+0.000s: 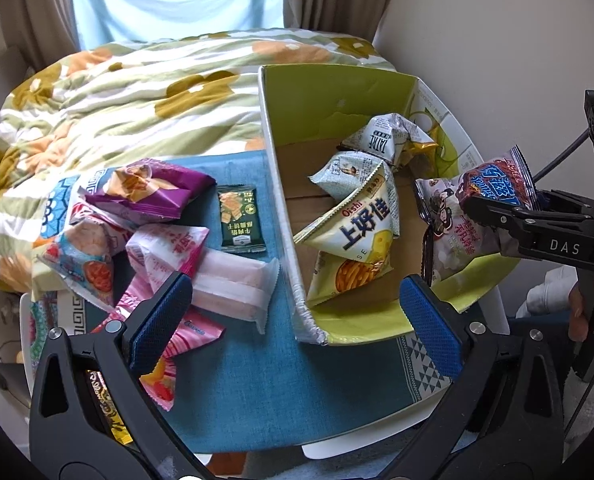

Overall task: Organize snacks
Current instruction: 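Open both grippers to drop the bags into the box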

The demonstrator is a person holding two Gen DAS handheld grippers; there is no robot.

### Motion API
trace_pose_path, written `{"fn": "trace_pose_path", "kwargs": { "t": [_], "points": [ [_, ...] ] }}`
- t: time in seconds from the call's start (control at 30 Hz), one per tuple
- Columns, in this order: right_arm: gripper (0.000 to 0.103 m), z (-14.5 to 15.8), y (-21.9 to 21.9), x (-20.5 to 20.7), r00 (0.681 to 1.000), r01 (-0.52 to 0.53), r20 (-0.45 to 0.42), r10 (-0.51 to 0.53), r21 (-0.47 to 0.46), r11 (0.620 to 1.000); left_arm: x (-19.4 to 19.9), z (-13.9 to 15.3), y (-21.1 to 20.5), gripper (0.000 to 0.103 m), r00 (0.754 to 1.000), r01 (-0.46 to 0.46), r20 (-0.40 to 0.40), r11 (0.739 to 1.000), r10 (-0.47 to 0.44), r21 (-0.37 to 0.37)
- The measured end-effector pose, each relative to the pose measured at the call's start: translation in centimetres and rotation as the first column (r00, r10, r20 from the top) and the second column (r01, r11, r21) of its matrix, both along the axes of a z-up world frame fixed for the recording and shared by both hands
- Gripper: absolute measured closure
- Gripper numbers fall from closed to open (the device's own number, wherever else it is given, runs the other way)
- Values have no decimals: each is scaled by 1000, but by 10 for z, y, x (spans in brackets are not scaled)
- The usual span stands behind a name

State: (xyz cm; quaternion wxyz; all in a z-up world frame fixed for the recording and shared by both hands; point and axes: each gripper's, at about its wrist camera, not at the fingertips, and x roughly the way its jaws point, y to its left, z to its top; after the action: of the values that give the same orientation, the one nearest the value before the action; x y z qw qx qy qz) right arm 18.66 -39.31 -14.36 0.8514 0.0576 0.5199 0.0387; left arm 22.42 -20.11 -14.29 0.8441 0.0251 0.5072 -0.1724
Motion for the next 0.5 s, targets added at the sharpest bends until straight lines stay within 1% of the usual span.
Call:
{"fn": "trace_pose_path", "kwargs": {
  "t": [0.1, 0.17, 0.2, 0.23, 0.27, 0.37, 0.43, 0.5],
  "points": [
    [37, -6, 4, 1, 999, 18, -32, -19, -47, 999, 3, -3, 3, 1, 1000, -6, -15, 1000, 6, -23],
    [33, -11, 3, 0, 999, 22, -40, -24, -51, 998, 4, -5, 2, 1, 1000, -6, -21, 999, 5, -31],
    [19, -11, 1, -2, 999, 28, -25, -29, -48, 998, 4, -6, 2, 1, 1000, -5, -22, 999, 4, -31],
    [3, -12, -1, -4, 999, 39, -4, -39, -54, 998, 3, -7, 1, 1, 1000, -4, -22, 1000, 4, -29],
    [0, -11, -3, -8, 999, 52, 13, -51, -64, 997, 2, -7, 1, 1, 1000, -4, -22, 1000, 3, -26],
    [0, -8, -11, -17, 996, 76, 41, -74, -49, 996, -2, -8, 1, 1, 1000, -8, -24, 1000, 7, -26],
    [0, -6, -14, -22, 996, 78, 42, -77, -27, 997, -5, -7, 2, 1, 1000, -11, -23, 1000, 10, -27],
    [0, -4, -13, -27, 997, 68, 43, -66, -33, 997, -9, -3, 2, 1, 1000, -16, -14, 1000, 15, -24]
  ]
}}
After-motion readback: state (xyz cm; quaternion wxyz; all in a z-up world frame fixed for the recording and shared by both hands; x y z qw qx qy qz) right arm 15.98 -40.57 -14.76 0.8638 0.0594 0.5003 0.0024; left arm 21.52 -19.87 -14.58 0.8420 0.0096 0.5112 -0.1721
